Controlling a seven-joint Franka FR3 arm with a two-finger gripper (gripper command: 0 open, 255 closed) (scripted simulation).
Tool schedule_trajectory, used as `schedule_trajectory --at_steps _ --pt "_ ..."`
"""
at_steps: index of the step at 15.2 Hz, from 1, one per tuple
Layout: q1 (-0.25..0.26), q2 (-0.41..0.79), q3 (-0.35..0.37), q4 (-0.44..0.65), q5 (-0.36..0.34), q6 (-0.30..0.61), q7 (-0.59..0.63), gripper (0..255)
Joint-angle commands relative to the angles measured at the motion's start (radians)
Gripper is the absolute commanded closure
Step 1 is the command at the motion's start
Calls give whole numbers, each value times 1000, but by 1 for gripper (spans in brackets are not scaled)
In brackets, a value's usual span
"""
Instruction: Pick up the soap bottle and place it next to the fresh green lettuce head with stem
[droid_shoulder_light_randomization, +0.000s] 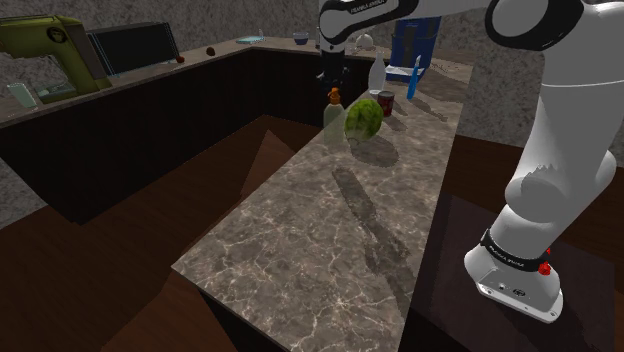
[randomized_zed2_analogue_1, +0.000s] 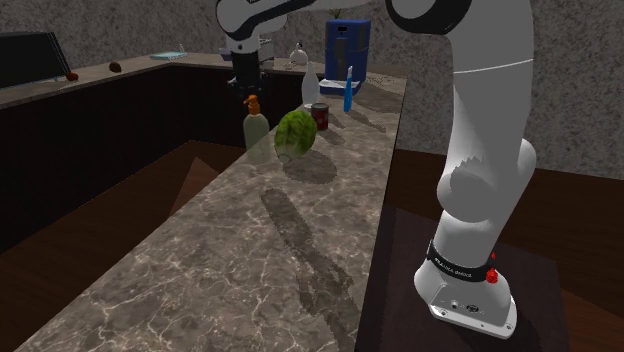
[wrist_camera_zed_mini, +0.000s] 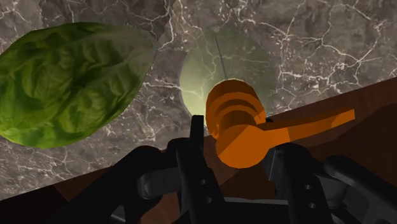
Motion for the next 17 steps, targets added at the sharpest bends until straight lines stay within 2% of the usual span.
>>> schedule_trajectory --at_steps 1,10,17 --pt "-2 0 -1 -28 -1 28 1 255" --pt "-3 24 -5 -119 -12 143 15 255" --pt "-3 24 -5 -119 -12 143 15 255"
